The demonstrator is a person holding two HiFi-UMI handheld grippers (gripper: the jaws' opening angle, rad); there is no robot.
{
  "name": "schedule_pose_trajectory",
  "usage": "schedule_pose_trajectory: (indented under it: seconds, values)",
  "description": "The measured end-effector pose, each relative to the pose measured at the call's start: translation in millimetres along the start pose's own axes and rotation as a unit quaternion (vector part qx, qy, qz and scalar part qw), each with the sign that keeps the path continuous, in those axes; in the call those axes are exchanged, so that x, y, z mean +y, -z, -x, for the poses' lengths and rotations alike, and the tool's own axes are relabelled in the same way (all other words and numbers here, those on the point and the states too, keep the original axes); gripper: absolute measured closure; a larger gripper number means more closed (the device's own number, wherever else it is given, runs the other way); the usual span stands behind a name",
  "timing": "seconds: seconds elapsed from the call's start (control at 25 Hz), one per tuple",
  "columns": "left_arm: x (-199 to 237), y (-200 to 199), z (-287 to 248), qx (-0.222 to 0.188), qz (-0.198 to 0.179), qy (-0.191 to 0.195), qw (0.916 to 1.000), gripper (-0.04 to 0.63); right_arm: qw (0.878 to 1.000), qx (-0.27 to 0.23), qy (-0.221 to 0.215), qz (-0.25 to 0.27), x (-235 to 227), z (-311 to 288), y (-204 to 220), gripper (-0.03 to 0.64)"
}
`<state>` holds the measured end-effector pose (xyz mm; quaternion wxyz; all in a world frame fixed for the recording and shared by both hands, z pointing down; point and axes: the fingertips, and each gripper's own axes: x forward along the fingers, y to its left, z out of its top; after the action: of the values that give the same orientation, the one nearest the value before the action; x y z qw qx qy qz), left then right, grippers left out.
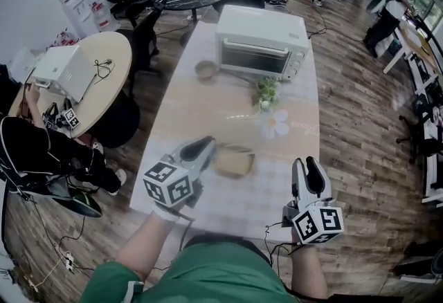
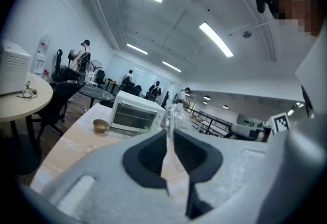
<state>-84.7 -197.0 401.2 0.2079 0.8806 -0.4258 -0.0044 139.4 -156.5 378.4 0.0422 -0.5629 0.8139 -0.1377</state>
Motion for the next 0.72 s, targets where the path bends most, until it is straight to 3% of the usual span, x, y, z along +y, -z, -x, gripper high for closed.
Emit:
schedule_pose_trajectory:
  seconds: [0.72]
  values:
    - [-3.6,-49.7,23.7,-0.057,-0.047,-0.023,0.9970,0.554,0.997,-0.056,-0.014,0.043,8.1,13.8,-47.0,0.482]
